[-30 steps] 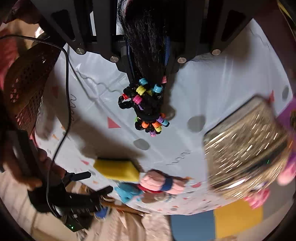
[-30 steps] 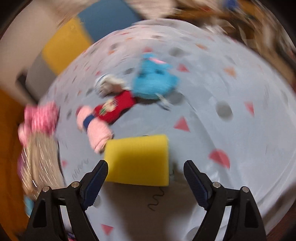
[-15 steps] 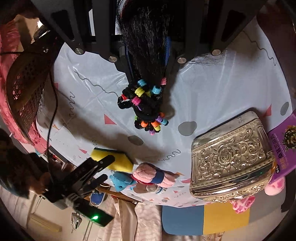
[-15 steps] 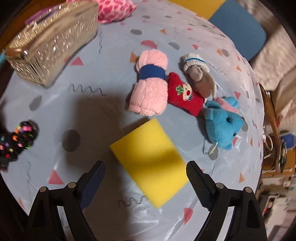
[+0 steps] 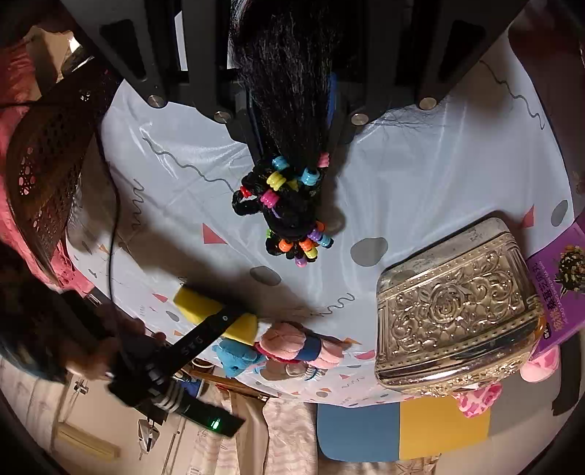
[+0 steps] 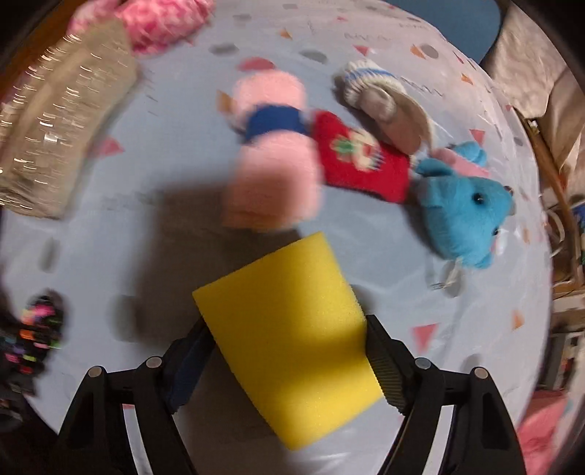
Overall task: Organize soft objects
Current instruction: 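Grasp the yellow sponge with the right gripper while the left holds the doll aloft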
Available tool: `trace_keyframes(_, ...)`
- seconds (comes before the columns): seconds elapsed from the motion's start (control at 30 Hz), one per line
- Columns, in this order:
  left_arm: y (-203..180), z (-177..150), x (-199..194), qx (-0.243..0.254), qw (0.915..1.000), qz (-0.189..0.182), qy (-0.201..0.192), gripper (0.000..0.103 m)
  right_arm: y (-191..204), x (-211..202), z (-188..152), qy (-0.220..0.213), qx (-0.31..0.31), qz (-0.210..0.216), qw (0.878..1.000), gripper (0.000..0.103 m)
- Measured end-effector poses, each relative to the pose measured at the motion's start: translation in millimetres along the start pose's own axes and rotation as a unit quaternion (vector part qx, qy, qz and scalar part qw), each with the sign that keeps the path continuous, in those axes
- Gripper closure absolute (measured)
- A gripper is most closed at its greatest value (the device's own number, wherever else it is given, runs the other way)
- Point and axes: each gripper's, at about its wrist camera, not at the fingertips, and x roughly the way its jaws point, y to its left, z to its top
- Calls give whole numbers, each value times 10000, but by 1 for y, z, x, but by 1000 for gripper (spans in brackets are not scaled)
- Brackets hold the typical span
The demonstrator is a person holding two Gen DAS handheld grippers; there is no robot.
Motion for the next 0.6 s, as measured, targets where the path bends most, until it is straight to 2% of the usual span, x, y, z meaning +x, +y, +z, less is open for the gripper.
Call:
trace_keyframes(0.1,-1,0,0,-16,10000,27,-31,75,28,-10,-7,-322,189,718,9967,21)
trace_keyframes(0.17,0,0,0,-38,10000,31,-40,74,45,-4,-10,-309,235,1007,9942,21)
trace_keyframes(0.23,-1,-1,0,-25,10000,37,-51,74,61,8,-13,-244,133,796,9964,19)
trace_keyframes(0.27,0,-1,0,-30,10000,30,-48,74,68,7,-14,-393,14,553,9977,19)
trace_keyframes(0.3,1,0,1,-57,10000,15,-20,74,69,7,-13,-423,28,505,9978,18)
trace_keyframes(0.4,2,3,1,-149,9999,1,49,74,59,9,-14,-485,246,696,9961,18)
trace_keyframes(0.6,2,5,4,-165,9999,44,10,77,59,10,-23,-689,26,567,9960,17)
